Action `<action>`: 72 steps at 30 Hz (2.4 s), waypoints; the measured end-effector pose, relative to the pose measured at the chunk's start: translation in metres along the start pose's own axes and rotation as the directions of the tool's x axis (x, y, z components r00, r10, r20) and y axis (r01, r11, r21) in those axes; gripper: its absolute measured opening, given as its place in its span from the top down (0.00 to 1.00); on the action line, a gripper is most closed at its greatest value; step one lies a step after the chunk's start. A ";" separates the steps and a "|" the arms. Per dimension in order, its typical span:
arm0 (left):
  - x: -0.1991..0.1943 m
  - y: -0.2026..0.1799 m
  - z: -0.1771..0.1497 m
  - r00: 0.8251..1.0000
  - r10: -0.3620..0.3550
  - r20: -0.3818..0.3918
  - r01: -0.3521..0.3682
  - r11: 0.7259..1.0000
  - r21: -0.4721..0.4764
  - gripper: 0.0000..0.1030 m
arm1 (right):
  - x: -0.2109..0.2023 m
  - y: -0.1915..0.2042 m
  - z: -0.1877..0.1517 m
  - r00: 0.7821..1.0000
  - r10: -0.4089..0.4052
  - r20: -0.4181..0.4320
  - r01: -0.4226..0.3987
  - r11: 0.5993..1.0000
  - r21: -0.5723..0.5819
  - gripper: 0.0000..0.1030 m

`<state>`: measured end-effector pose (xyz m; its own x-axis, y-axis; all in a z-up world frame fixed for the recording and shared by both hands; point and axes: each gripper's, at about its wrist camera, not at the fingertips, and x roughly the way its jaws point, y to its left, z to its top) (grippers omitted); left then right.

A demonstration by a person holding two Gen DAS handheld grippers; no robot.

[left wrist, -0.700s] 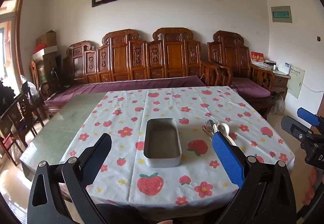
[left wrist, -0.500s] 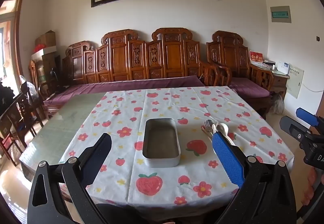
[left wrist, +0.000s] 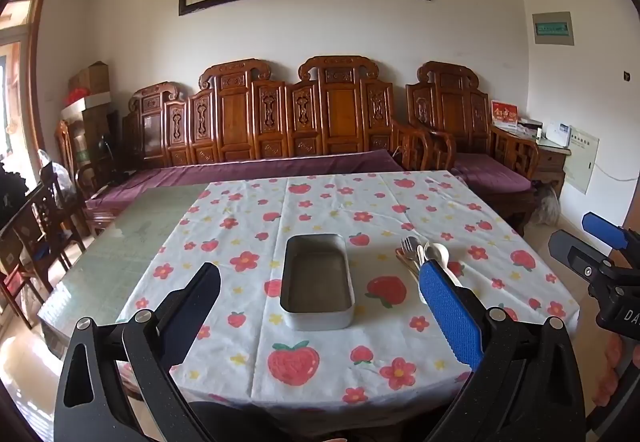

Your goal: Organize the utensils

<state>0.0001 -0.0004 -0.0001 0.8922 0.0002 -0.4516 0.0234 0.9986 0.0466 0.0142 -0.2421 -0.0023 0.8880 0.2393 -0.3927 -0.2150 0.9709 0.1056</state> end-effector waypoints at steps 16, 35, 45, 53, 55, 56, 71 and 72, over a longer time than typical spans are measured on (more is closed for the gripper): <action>0.000 0.000 0.000 1.000 0.000 0.000 0.000 1.000 0.000 0.06 | 0.001 0.001 0.003 1.000 0.001 0.000 -0.001 1.000 -0.001 0.02; 0.006 -0.015 0.002 1.000 0.000 0.001 0.000 1.000 -0.004 0.06 | 0.001 0.000 0.002 1.000 0.002 0.002 -0.002 1.000 0.000 0.02; 0.005 -0.014 0.004 1.000 -0.001 0.002 0.001 1.000 -0.005 0.06 | 0.000 0.007 0.001 1.000 0.003 0.002 -0.003 1.000 -0.001 0.02; 0.005 -0.015 0.004 1.000 0.000 0.003 0.000 1.000 -0.006 0.06 | -0.001 0.006 0.001 1.000 0.003 0.003 -0.003 1.000 -0.001 0.02; 0.005 -0.016 0.005 1.000 -0.002 0.003 0.002 1.000 -0.005 0.06 | -0.001 0.006 0.001 1.000 0.004 0.003 -0.004 1.000 -0.001 0.02; 0.005 -0.015 0.004 1.000 -0.001 0.003 0.001 1.000 -0.005 0.06 | -0.001 0.006 0.001 1.000 0.003 0.003 -0.003 1.000 -0.001 0.02; 0.001 -0.017 0.008 1.000 -0.004 0.001 0.004 1.000 -0.006 0.06 | -0.001 0.005 0.001 1.000 0.004 0.004 -0.004 1.000 0.000 0.02; 0.000 -0.017 0.008 1.000 -0.005 0.000 0.005 1.000 -0.006 0.06 | -0.001 0.005 0.000 1.000 0.004 0.004 -0.004 1.000 0.000 0.02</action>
<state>0.0031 -0.0174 0.0059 0.8920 -0.0049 -0.4520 0.0252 0.9989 0.0389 0.0126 -0.2371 -0.0011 0.8888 0.2429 -0.3887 -0.2185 0.9700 0.1067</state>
